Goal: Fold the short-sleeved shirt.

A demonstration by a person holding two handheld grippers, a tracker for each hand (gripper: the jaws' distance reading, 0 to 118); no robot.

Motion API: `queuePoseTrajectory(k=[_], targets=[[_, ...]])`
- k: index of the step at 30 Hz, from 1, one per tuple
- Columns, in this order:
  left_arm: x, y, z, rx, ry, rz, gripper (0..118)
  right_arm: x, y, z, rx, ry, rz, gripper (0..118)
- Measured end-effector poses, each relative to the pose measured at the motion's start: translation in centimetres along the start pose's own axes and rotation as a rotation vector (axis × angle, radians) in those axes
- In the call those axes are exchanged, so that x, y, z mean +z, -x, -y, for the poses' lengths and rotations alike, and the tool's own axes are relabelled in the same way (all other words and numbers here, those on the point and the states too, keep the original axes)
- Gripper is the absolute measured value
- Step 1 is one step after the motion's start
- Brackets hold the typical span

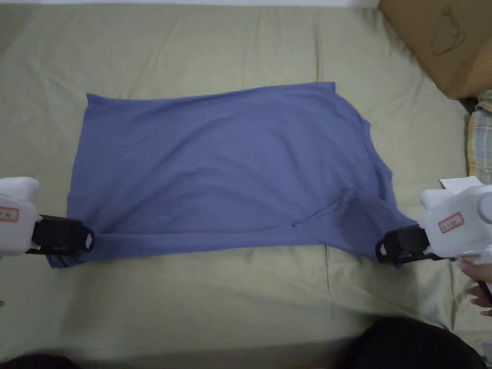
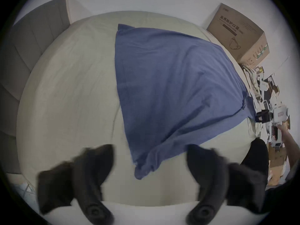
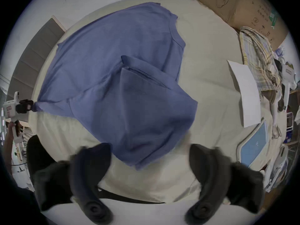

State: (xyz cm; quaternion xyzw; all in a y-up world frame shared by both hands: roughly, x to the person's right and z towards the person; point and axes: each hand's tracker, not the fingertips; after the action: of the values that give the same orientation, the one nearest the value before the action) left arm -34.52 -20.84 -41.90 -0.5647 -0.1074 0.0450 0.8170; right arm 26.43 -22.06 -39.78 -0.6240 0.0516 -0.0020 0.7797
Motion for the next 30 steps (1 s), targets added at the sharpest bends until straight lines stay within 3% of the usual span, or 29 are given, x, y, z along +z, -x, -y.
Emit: queuePoseTrajectory(k=[5,10,11,12,13,14,17,24,25,27,28,30], targets=[[2.0,0.4,0.1,0.061,-0.046,0.014,104,1.5,0.3,0.2,-0.012,-0.013,0.018,107],[3.2,0.2,0.3,0.111,-0.038,-0.049,105,4.1,0.9,1.1,-0.044,-0.102,-0.046,105],[3.2,0.2,0.4,0.127,-0.014,-0.032,90,4.4,1.1,1.3,-0.045,-0.122,-0.056,94],[3.3,0.2,0.6,0.129,0.006,0.0,61,4.7,1.2,1.5,-0.049,-0.157,-0.082,73],[3.5,0.0,0.7,0.11,-0.001,0.008,22,4.9,1.2,1.6,-0.05,-0.183,-0.105,42],[3.6,-0.3,0.9,0.084,-0.014,0.004,1,4.9,1.1,1.6,-0.047,-0.195,-0.109,0],[4.4,-1.7,1.4,-0.031,-0.103,-0.107,0,4.9,1.7,1.8,-0.035,-0.243,-0.052,0],[3.7,-0.9,0.1,0.02,-0.07,-0.051,0,4.5,2.0,0.7,0.0,-0.258,-0.069,0],[3.3,-0.9,0.2,0.019,-0.074,-0.052,11,4.4,1.9,0.7,-0.002,-0.258,-0.077,0],[2.4,-0.6,0.2,0.02,-0.077,-0.075,86,4.3,2.1,0.6,-0.009,-0.258,-0.086,0],[1.9,-0.1,0.2,0.03,-0.06,-0.06,112,4.2,2.0,0.7,-0.011,-0.256,-0.09,0],[1.5,0.0,0.4,0.051,-0.07,-0.036,117,4.0,2.1,0.8,-0.009,-0.249,-0.09,0]])
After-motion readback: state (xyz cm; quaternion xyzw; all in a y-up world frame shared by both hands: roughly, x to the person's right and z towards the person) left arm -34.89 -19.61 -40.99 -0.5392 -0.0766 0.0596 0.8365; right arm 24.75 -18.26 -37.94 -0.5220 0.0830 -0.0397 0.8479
